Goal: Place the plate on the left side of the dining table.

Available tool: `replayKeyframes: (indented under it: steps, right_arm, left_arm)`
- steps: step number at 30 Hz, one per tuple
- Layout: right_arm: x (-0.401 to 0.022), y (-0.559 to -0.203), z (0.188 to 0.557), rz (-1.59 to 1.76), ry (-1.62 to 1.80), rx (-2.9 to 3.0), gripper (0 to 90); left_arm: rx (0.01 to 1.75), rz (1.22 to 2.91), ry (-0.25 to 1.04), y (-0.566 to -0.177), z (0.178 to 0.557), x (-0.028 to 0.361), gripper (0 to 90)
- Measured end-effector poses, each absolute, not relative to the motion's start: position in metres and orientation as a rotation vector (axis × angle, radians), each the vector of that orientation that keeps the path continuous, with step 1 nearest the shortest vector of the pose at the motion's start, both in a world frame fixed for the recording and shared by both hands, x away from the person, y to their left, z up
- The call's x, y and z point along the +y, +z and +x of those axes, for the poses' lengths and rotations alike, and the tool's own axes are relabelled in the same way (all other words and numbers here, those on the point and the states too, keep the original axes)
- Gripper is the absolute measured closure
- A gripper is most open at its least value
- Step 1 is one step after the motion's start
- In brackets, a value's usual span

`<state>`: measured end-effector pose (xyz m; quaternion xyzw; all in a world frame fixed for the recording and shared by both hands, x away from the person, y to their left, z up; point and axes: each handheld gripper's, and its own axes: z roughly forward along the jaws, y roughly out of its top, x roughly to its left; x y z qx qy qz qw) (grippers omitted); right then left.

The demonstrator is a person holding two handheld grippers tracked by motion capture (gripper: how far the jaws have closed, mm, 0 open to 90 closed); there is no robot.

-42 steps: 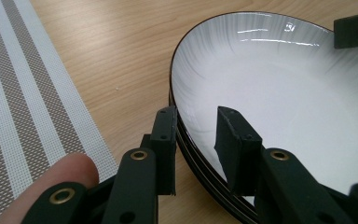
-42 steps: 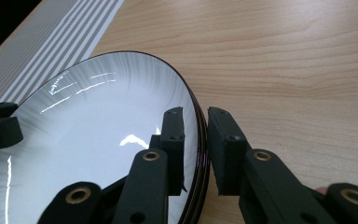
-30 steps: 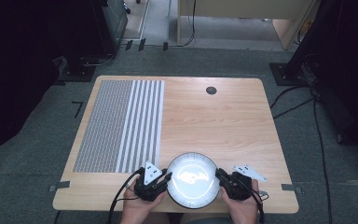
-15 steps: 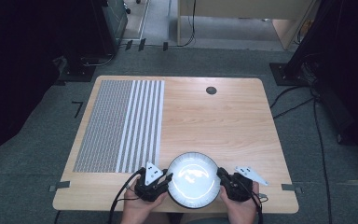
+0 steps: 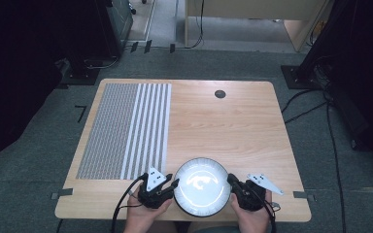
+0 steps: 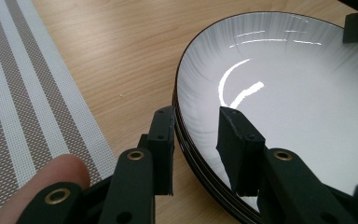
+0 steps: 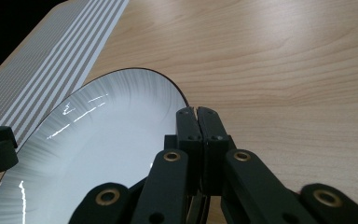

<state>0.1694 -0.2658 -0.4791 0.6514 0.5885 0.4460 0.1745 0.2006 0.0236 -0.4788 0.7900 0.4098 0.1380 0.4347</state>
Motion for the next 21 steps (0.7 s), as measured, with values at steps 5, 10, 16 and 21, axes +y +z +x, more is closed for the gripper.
replayKeyframes:
  steps: [5,10,16,21]
  right_arm:
    - [-0.270,-0.475,0.168,1.834,1.257,1.654,89.6]
    - [-0.274,-0.473,0.167,1.839,1.251,1.643,89.6]
    - [-0.275,-0.473,0.163,1.840,1.249,1.641,89.6]
    - [-0.278,-0.472,0.158,1.841,1.253,1.621,89.6]
  left_arm:
    - [0.999,1.960,0.333,-0.476,0.198,0.022,66.9]
    - [0.985,1.973,0.318,-0.476,0.197,0.018,66.7]
    - [0.980,2.001,0.306,-0.480,0.198,0.011,66.0]
    - [0.993,2.025,0.280,-0.484,0.202,0.008,66.9]
